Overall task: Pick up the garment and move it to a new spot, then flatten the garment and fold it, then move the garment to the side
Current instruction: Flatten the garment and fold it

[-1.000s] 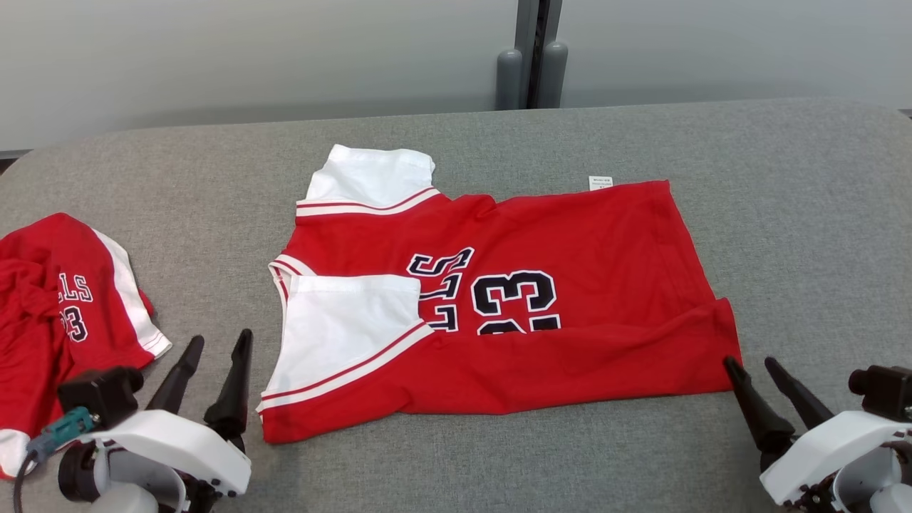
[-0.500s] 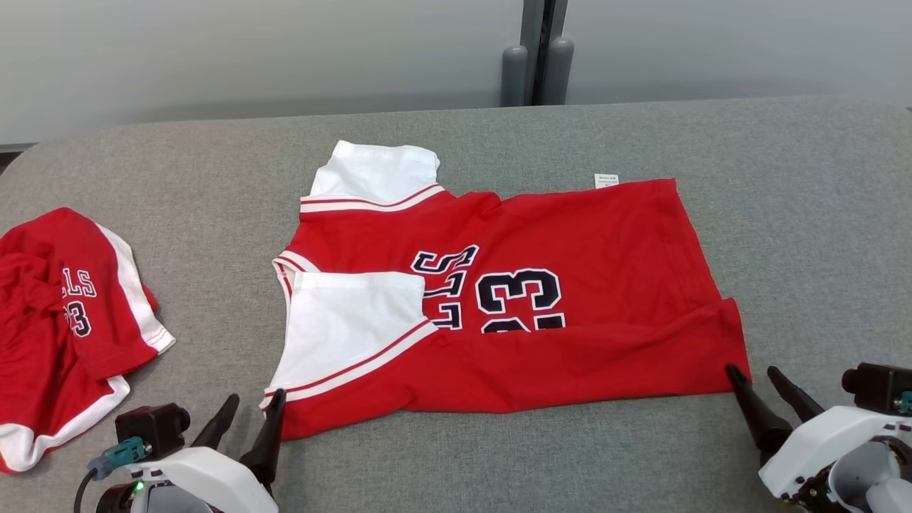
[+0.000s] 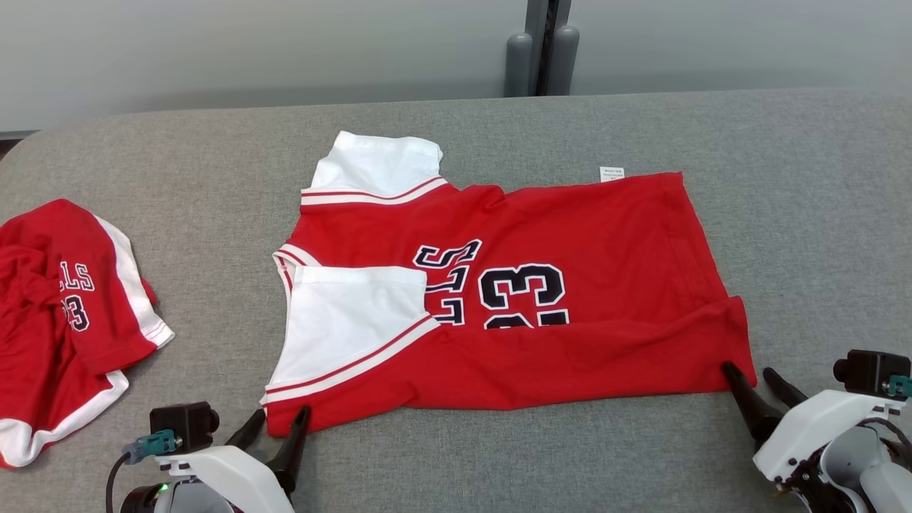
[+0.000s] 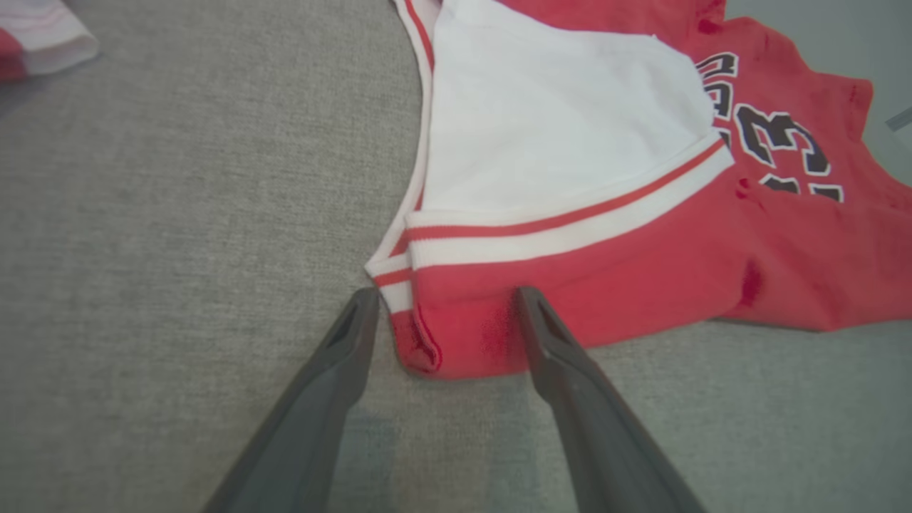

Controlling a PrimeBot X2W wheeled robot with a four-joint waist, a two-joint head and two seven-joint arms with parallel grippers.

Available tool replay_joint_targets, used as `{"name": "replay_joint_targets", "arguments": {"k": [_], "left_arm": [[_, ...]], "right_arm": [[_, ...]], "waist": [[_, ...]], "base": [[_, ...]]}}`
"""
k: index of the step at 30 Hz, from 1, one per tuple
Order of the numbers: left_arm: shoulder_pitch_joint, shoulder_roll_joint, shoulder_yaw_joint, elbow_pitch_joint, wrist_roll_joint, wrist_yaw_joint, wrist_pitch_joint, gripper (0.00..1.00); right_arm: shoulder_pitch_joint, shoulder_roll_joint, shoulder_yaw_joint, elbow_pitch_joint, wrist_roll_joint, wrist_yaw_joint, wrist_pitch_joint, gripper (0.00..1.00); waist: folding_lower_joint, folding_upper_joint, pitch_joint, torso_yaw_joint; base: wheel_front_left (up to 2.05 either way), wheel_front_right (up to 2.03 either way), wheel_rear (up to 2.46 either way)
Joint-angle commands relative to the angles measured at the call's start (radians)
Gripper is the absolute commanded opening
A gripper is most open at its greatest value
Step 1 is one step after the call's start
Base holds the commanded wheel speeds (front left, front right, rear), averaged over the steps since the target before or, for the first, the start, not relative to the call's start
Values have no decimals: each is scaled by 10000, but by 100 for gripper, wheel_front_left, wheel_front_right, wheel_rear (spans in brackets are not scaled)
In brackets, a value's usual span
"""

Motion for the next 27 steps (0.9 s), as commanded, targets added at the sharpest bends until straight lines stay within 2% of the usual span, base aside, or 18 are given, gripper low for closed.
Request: {"name": "replay_joint_targets", "arguments": {"k": [1,9,10,11,12,13,21,27], "left_arm": [[-105,-50,-42,37,-71,-12,116,100],[-212,-148,-244,189,-140,-177,497,100],[-212,-159,-259,202,-141,-198,528,91],[-234,-167,-270,205,-140,-219,531,44],[-261,-184,-269,192,-140,-233,507,15],[-278,-196,-265,184,-146,-278,482,0],[-343,-59,-104,203,-157,-327,300,0],[-75,227,-49,-142,-250,-233,425,0]], "right_arm": [[-150,77,-71,139,109,3,143,100],[-370,332,35,543,215,4,498,100],[-381,348,76,521,238,4,512,55],[-392,344,125,467,253,4,491,36],[-407,312,210,357,240,4,392,11],[-400,284,248,270,301,4,319,0],[-331,6,522,1,593,4,-36,0],[-179,-301,825,-273,1017,4,237,0]], "waist": [[0,0,18,8],[0,0,65,76],[0,0,69,85],[0,0,71,93],[0,0,70,101],[0,0,66,105],[0,0,-82,100],[0,0,-303,125]], "base": [[0,0,0],[0,0,0],[0,0,0],[0,0,0],[0,0,0],[0,0,0],[0,0,0],[0,0,0]]}}
